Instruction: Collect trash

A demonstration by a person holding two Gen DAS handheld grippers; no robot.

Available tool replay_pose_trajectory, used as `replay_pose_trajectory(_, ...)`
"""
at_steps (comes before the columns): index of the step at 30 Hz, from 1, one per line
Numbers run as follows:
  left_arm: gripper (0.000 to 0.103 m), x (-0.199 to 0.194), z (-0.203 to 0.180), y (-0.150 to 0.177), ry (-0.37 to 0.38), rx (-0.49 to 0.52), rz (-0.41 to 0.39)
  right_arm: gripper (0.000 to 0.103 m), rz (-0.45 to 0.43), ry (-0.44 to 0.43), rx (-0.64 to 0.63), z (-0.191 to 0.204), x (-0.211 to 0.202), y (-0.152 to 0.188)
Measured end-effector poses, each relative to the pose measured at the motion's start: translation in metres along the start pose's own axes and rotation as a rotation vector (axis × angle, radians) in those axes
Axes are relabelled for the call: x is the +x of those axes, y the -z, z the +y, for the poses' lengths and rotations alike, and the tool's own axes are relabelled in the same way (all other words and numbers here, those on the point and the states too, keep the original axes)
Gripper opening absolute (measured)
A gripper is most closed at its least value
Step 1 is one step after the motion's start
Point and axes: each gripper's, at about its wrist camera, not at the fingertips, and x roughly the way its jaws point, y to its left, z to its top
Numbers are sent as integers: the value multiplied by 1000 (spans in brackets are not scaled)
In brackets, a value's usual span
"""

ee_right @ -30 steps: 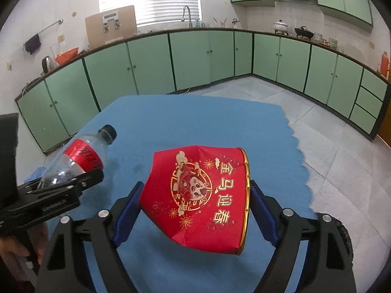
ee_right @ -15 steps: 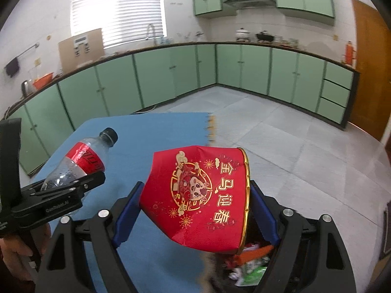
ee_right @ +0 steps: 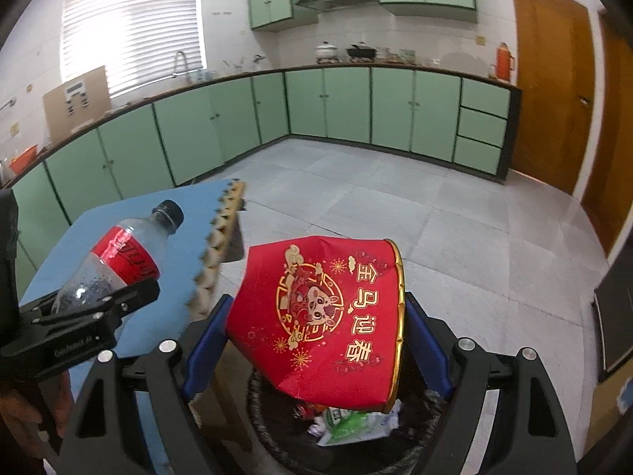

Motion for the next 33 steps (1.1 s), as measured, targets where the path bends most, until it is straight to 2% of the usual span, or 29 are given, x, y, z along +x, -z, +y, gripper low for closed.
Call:
replay_pose_trajectory(11,60,55,-57,10,83,96,91,83,57,56,22,-58,24,21)
replay_pose_trajectory(13,63,60,-60,8,87,105,96,84,58,69,21,-62,25,22)
replay_pose_trajectory(14,70,61,-62,7,86,113,90,85,59,74,25,-67,27,21)
replay_pose_trajectory(15,74,60,-62,7,87,118,83,86,60,82,33,-71,28,22)
replay_pose_trajectory(22,76,49,-56,2,90,106,58,87,46,115,57,-85,24,25)
replay_pose_trajectory(28,79,16,-39,-7,38,98,-2,87,30,115,37,-74,14,21)
replay_pose_trajectory(33,85,-15,-27,-12,6,88,-44,92,3,97,27,-61,-4,14)
